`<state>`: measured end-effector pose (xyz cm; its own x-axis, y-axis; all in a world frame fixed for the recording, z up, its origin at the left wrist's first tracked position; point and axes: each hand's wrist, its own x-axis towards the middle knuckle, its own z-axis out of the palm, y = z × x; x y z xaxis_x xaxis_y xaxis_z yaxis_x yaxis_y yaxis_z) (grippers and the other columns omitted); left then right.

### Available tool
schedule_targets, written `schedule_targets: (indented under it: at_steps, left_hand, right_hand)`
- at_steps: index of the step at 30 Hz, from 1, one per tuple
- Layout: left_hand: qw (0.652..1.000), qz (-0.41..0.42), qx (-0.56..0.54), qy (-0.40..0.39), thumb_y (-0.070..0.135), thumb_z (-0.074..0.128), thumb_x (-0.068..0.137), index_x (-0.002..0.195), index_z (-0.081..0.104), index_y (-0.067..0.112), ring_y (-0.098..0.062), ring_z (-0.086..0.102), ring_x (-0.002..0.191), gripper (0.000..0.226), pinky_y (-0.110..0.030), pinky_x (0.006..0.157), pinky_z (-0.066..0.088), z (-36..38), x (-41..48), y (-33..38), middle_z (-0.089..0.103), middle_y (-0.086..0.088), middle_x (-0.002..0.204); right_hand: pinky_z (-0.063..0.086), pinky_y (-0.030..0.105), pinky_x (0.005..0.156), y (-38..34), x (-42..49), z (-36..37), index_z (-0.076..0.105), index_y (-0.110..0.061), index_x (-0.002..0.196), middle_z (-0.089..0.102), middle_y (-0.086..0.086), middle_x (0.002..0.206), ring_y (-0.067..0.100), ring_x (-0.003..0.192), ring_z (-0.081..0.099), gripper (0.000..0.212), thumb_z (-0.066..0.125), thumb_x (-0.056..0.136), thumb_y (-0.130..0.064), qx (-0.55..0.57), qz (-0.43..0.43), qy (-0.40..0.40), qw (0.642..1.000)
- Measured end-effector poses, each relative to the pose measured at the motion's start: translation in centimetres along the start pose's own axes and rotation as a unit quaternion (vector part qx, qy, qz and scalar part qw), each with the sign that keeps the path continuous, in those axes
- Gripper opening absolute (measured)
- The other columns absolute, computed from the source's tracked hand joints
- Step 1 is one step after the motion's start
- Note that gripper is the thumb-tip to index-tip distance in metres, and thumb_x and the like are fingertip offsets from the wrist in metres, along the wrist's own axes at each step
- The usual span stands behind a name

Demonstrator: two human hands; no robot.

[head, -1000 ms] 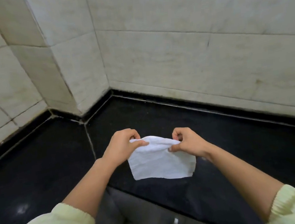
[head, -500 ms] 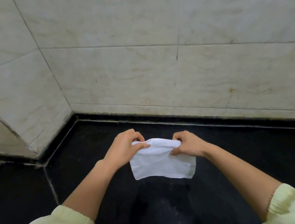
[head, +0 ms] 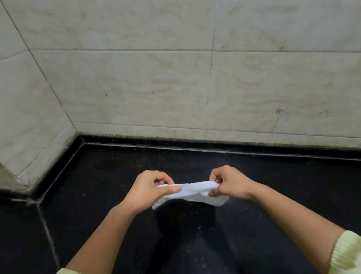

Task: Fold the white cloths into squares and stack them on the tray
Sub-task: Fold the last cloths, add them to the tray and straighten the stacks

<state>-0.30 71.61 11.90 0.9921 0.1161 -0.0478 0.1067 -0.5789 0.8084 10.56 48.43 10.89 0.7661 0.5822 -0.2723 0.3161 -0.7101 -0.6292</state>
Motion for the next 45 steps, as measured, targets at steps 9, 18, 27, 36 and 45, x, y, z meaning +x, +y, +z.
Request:
schedule_targets:
  at_steps: [9,18,27,36,45]
  left_hand:
    - [0.976,-0.141,0.019,-0.163,0.053,0.083,0.061,0.080,0.077,0.027,-0.006,0.053,0.067,0.033,-0.024,0.065,0.043,6.6,-5.4,-5.3,0.062,0.007,0.073]
    - [0.953,-0.237,0.016,-0.187,0.037,0.082,0.070,0.072,0.074,0.020,-0.003,0.055,0.068,0.019,-0.019,0.062,0.042,9.0,-7.6,-8.0,0.062,0.011,0.068]
    - [0.953,-0.287,-0.093,-0.032,0.022,0.074,0.082,0.085,0.073,0.011,-0.018,0.067,0.086,0.012,-0.035,0.079,0.056,8.6,-6.4,-9.5,0.071,-0.007,0.091]
    - [0.947,-0.292,-0.089,0.101,0.021,0.071,0.085,0.089,0.070,0.015,-0.015,0.063,0.081,0.007,-0.033,0.074,0.053,8.9,-3.6,-10.8,0.066,0.002,0.081]
    - [0.948,-0.294,-0.036,0.114,0.025,0.067,0.088,0.085,0.063,0.023,-0.005,0.058,0.077,0.005,-0.018,0.061,0.041,9.5,-2.0,-11.4,0.062,0.010,0.080]
  right_hand:
    - [0.043,0.019,0.059,5.2,-4.0,5.0,0.069,-0.018,0.069,0.060,-0.012,0.060,0.002,0.061,0.054,0.014,0.080,0.063,-0.012,-0.019,0.061,-0.184,0.981]
    - [0.046,0.020,0.065,7.9,-4.5,6.9,0.062,-0.021,0.059,0.060,-0.010,0.065,0.005,0.068,0.056,0.022,0.083,0.067,-0.021,-0.023,0.093,-0.203,0.974]
    - [0.053,0.033,0.078,8.7,-1.8,6.9,0.059,-0.013,0.081,0.065,0.004,0.086,0.017,0.083,0.062,0.018,0.076,0.077,-0.015,0.105,0.129,-0.088,0.982]
    - [0.049,0.029,0.072,8.8,1.6,8.7,0.060,-0.009,0.089,0.064,0.004,0.082,0.016,0.079,0.059,0.008,0.064,0.088,-0.016,0.110,0.159,0.015,0.981]
    - [0.046,0.026,0.068,9.4,3.5,9.8,0.061,-0.007,0.089,0.061,0.003,0.077,0.016,0.076,0.058,0.013,0.059,0.093,-0.019,0.093,0.181,0.038,0.978]
